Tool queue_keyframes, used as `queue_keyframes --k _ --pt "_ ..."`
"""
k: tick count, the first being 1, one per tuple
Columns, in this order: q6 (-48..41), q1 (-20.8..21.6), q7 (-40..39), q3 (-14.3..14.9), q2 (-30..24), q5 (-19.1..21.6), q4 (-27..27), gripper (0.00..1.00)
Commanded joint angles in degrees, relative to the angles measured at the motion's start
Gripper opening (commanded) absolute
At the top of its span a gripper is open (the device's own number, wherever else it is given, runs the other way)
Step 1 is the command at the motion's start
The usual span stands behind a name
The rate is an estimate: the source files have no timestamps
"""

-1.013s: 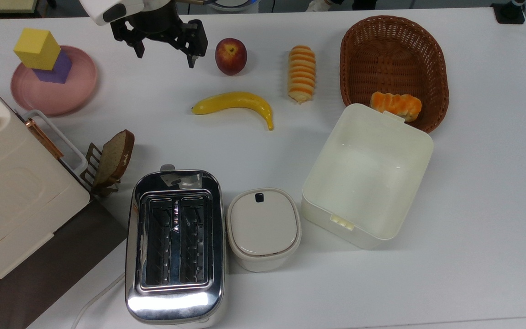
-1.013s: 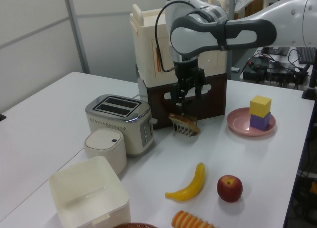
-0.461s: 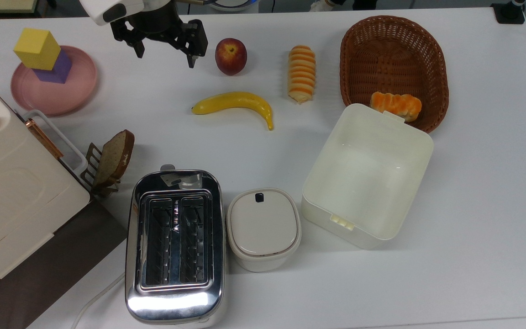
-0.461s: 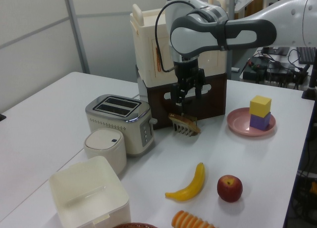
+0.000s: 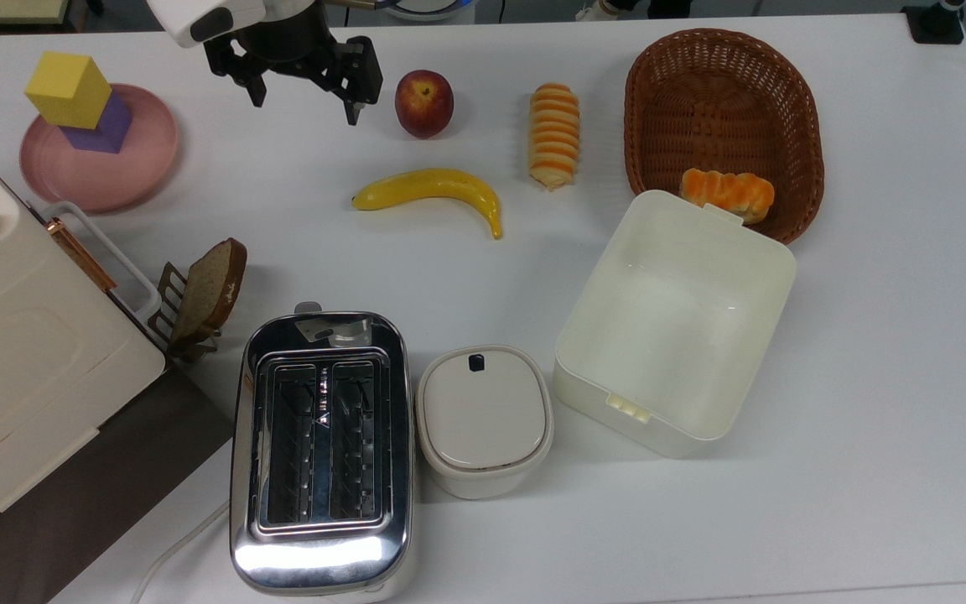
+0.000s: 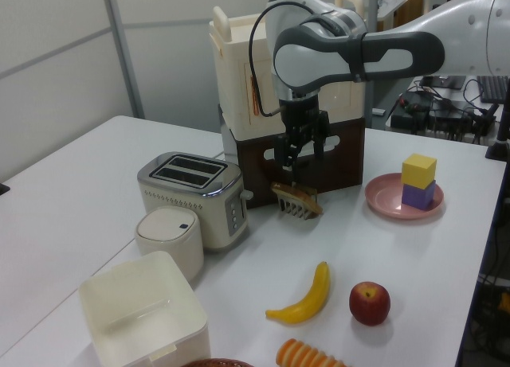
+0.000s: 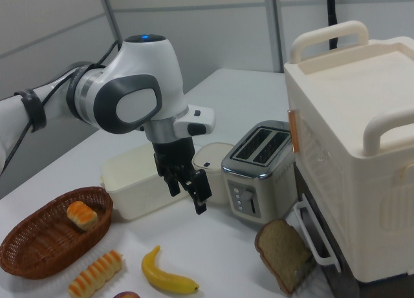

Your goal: Put the yellow cube on the table

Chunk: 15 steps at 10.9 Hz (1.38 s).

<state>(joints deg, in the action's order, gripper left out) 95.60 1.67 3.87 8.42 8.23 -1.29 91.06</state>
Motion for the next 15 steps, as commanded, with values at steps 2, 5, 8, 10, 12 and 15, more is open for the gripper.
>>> queue_keyframes --k 2,5,8,10,12,15 --pt "0.3 1.0 0.1 -0.1 -0.7 -0.9 1.7 1.00" --pt "0.3 1.2 -0.6 -0.1 -0.6 -1.3 2.2 1.00" --pt "0.0 1.3 -1.4 -0.6 -0.9 -1.3 4.2 1.00" --pt "0.0 2.8 -1.4 -0.6 -1.2 -1.5 6.4 1.00" --pt "0.1 3.3 -1.4 -0.6 -1.1 -2.1 6.9 1.00" --pt "0.0 1.8 -1.5 1.1 -2.2 -2.6 4.5 1.00"
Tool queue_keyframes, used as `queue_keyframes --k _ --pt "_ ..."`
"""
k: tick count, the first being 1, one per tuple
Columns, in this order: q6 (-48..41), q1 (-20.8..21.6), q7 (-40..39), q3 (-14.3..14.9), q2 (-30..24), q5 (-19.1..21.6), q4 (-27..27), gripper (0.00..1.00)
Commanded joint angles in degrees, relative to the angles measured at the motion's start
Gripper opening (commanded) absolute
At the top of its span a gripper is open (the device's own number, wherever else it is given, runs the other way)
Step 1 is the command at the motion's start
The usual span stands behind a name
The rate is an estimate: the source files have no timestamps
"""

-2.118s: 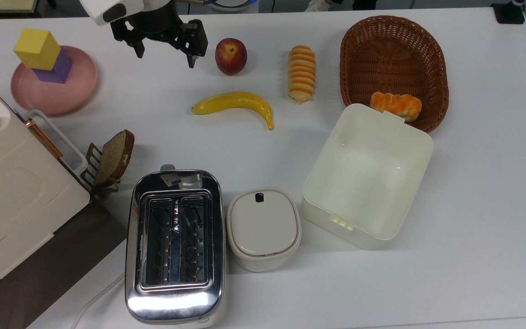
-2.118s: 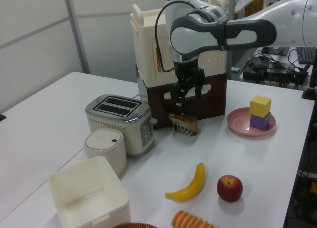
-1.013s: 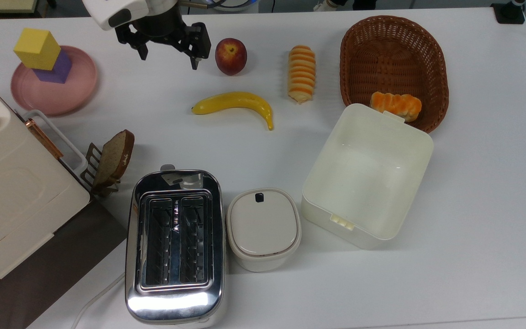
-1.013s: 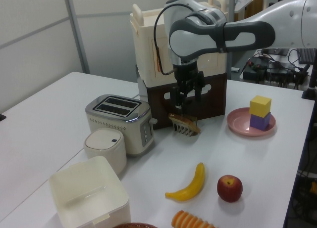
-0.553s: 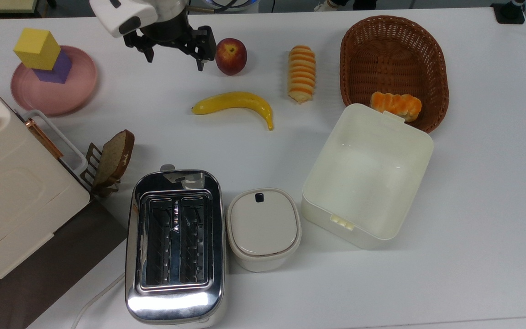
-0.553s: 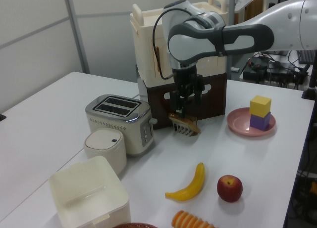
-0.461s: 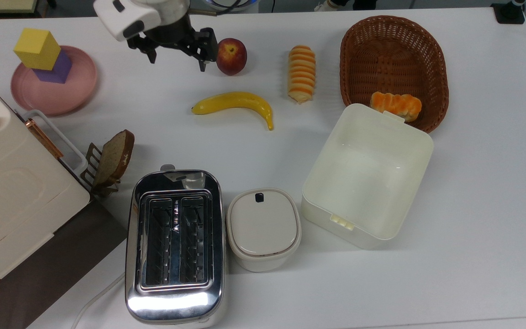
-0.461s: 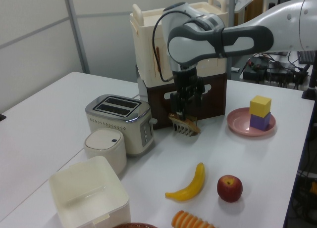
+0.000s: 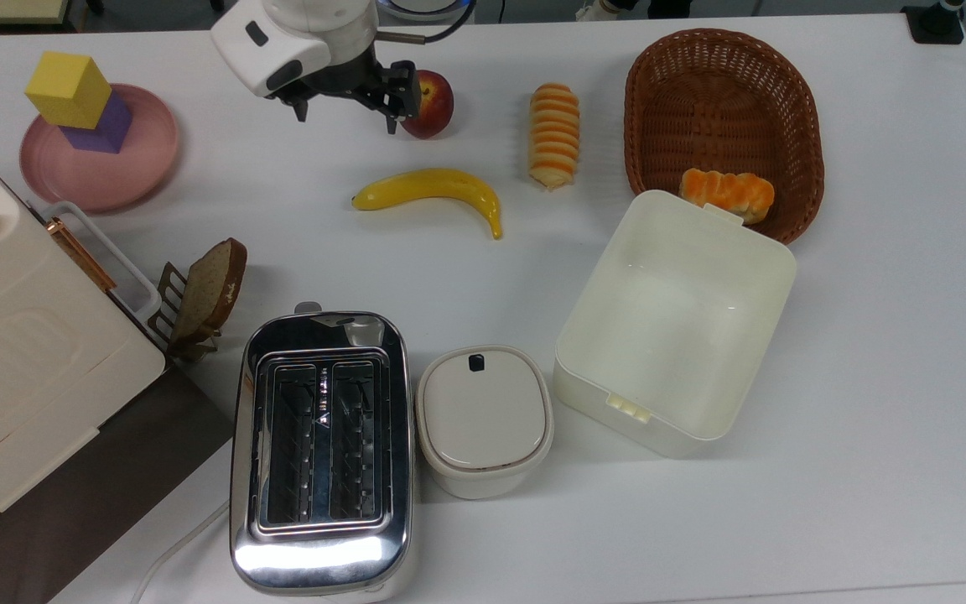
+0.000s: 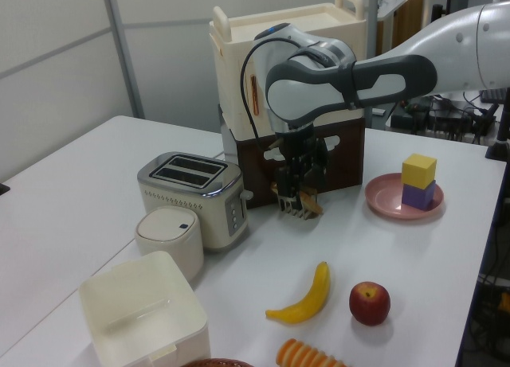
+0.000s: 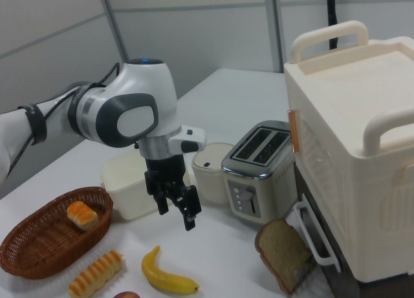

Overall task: Put the yellow cube on the table
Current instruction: 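Move the open gripper over the yellow cube on the pink plate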

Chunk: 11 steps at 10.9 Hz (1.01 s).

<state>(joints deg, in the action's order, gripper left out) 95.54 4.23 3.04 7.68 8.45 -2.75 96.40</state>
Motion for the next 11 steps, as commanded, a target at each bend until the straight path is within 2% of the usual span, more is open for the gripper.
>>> queue_keyframes --k 1,2,3,4,7,9,11 --pt "0.2 -1.2 -0.9 3.9 -2.6 -2.0 -0.9 1.00" --pt "0.3 -1.2 -2.1 6.5 -2.6 -3.6 -1.0 1.00" --pt "0.5 -1.2 -5.6 10.6 -2.6 -3.8 -1.0 1.00" --pt "0.8 -1.0 -10.5 14.9 -2.5 -3.8 -1.0 1.00" --pt "3.4 -1.0 -25.0 25.2 -1.2 -3.5 0.2 1.00" --pt "7.4 -1.2 -32.5 30.1 -0.2 -3.2 3.7 1.00" --pt "13.2 -1.7 -33.3 32.4 0.9 -3.2 7.6 1.00"
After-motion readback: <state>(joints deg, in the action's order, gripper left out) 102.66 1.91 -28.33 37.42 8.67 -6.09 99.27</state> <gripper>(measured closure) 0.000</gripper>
